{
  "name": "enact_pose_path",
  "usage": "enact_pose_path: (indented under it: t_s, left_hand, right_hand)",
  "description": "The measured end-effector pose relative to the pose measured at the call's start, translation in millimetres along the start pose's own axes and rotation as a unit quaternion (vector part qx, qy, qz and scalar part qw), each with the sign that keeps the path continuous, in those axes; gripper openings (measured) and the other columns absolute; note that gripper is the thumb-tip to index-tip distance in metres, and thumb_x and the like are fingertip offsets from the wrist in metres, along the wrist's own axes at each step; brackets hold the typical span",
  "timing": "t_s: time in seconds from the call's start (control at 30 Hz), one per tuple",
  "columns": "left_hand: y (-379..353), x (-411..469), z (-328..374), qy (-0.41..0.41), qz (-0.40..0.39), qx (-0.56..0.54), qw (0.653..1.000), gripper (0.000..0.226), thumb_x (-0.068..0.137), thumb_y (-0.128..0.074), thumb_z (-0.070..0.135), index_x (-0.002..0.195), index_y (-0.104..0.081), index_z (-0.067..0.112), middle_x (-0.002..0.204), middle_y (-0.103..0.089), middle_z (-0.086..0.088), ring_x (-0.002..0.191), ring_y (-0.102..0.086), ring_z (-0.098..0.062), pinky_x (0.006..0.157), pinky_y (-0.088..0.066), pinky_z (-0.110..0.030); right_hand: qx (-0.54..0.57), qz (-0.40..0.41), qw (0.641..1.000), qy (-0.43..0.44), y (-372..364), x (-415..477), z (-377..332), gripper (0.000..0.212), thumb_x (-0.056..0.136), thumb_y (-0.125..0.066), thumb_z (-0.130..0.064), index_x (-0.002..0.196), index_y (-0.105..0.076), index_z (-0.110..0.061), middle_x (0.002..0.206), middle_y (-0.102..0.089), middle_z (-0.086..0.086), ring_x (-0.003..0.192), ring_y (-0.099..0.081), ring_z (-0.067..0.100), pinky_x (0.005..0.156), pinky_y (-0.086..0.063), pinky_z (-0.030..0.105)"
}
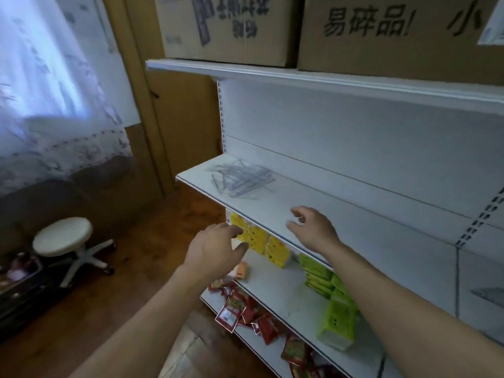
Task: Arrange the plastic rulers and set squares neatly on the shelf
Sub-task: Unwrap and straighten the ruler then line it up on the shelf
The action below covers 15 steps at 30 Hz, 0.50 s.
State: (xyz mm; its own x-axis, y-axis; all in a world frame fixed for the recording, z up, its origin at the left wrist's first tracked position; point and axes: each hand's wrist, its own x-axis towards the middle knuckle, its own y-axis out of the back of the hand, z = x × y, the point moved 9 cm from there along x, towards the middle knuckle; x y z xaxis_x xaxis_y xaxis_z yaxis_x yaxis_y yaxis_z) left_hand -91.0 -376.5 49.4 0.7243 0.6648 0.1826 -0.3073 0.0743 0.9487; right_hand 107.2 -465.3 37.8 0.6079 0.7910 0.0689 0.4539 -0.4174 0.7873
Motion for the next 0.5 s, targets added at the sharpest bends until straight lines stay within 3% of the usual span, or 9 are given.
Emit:
enact_pose_path:
  t_s: [0.27,0.5]
  left_hand:
    - [-2.3,37.5,-67.8,0.017,-0.005,-0.019,1.000,0.040,0.091,-0.049,0.053,0.125,-0.057,0.033,0.117,-0.060,0.013,0.108,-0.054,-0.011,0.084,-0.048,-0.030]
    - [-11.9,135.0,-117.1,0.003,-0.016,0.000,1.000,0.036,0.091,-0.050,0.051,0.120,-0.059,0.033,0.115,-0.062,0.012,0.107,-0.057,-0.012,0.083,-0.051,-0.030]
  right_hand:
    - [-0.017,-0.032,0.999,0.009,-56.2,69.2,-44.0,0.044,0.090,-0.058,-0.035,0.132,-0.052,-0.021,0.134,-0.053,0.000,0.118,-0.052,0.017,0.094,-0.041,0.029]
    - [0.010,-0.039,0.999,0.004,-98.8,184.3,-61.3,0.047,0.091,-0.055,-0.034,0.136,-0.049,-0.019,0.139,-0.050,0.001,0.124,-0.049,0.019,0.096,-0.038,0.029]
